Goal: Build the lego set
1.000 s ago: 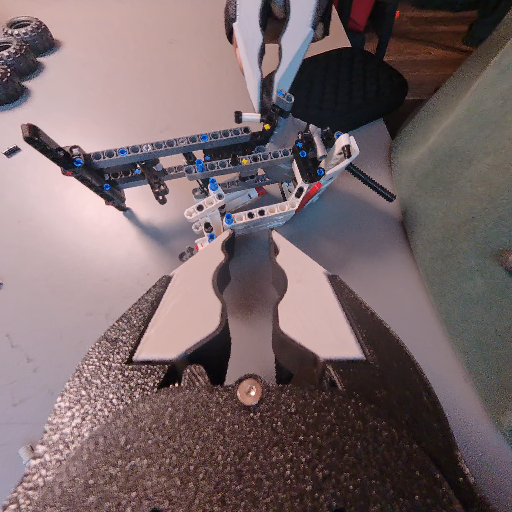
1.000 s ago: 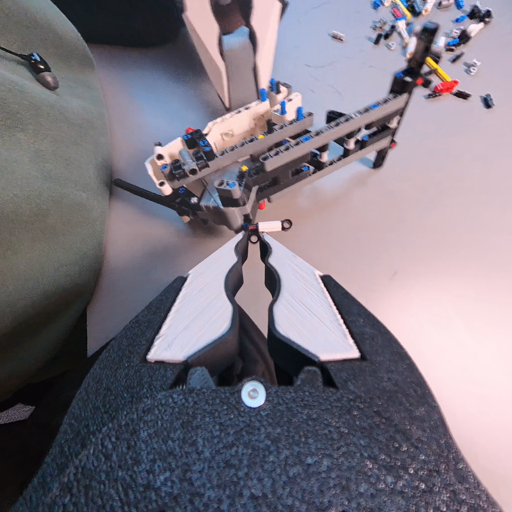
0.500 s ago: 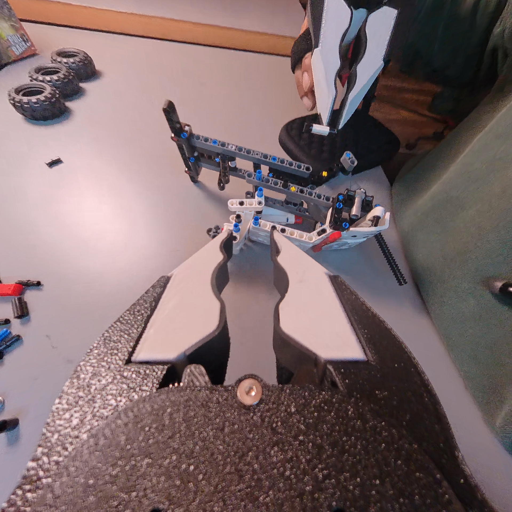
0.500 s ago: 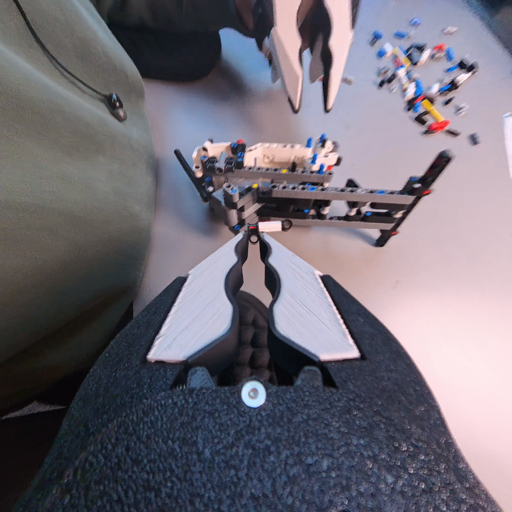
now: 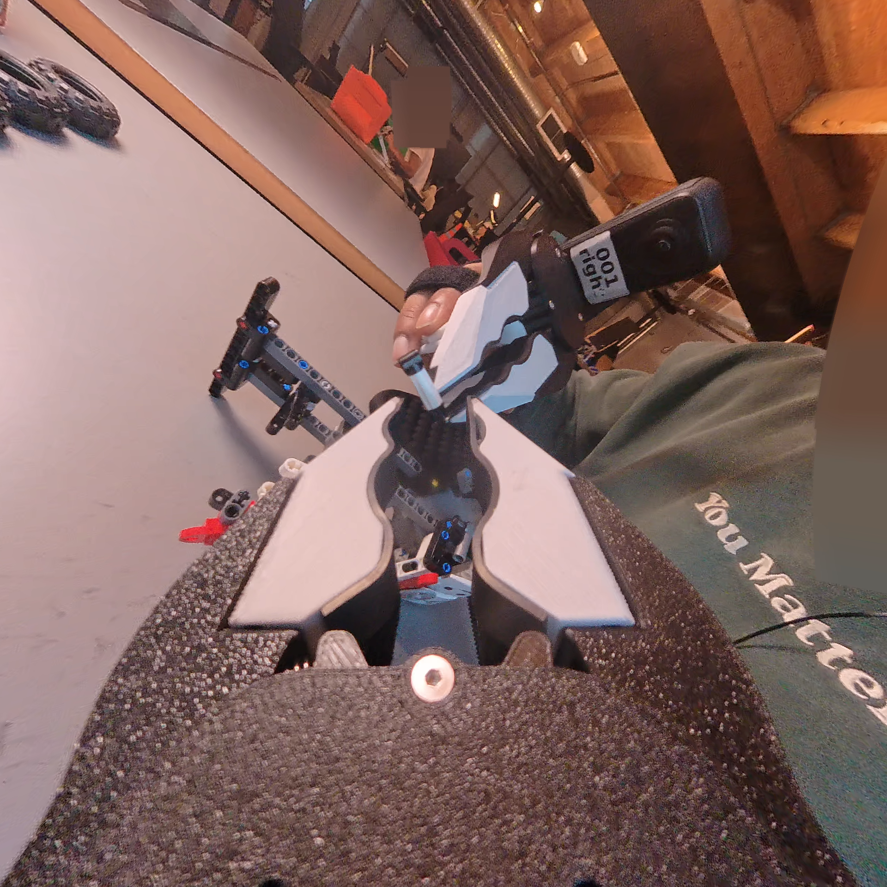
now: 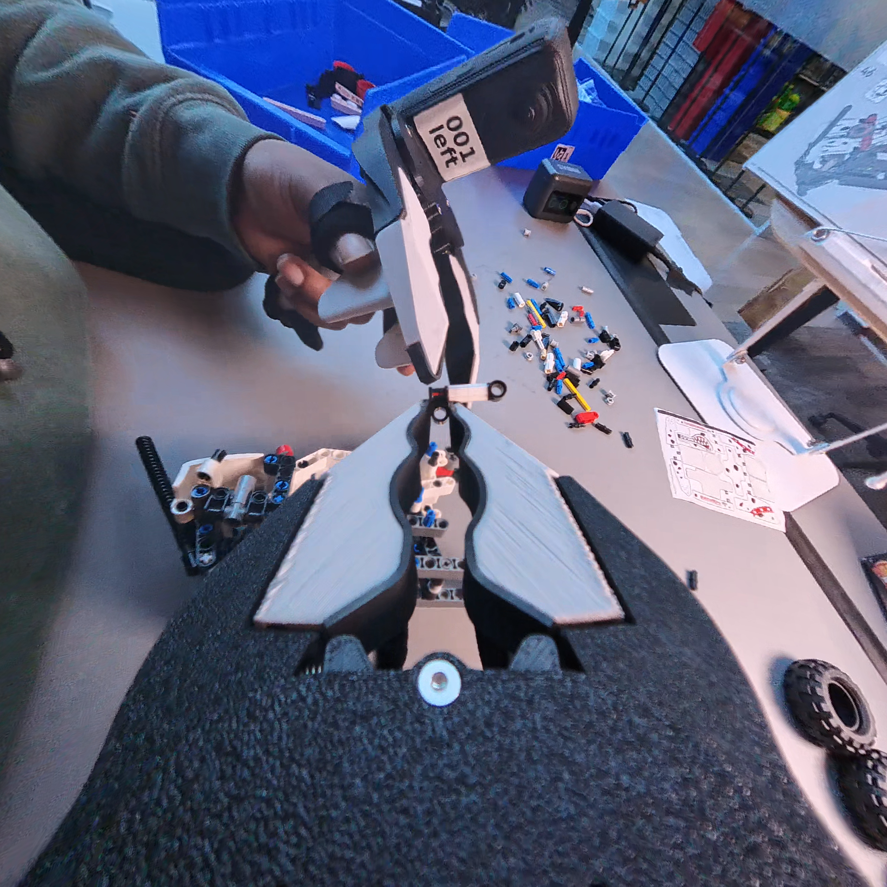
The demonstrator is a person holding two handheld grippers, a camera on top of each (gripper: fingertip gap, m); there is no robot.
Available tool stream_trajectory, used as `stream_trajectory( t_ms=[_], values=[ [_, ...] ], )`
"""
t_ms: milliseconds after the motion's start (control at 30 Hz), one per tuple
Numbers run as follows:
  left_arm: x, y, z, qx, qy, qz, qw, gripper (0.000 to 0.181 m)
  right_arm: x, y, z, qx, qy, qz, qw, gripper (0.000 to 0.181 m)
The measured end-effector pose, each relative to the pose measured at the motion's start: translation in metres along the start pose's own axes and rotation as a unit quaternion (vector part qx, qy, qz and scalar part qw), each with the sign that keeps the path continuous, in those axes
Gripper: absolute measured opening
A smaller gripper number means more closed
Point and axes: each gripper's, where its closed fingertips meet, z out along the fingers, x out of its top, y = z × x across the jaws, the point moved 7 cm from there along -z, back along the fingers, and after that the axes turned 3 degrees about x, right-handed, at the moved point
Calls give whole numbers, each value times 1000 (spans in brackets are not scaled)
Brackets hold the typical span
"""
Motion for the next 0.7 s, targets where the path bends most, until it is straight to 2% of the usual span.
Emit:
stream_trajectory(
  t_ms=[100,300,367,500,700],
  values=[
    [0,-4,-1,-7,6,-16,1000,10,2,-1,6,-7,-4,-19,1000,7],
    [0,-9,-4,-58,-4,-56,997,8,2,-4,6,7,5,-26,1000,10],
    [-2,-9,-4,-81,-29,-61,994,7,3,-5,1,35,12,-29,999,20],
    [-4,-6,-4,-124,-81,-50,988,7,7,4,-10,74,13,-67,995,20],
    [-2,12,6,-187,-173,-14,967,7,14,5,-10,164,5,-97,982,28]
  ],
)
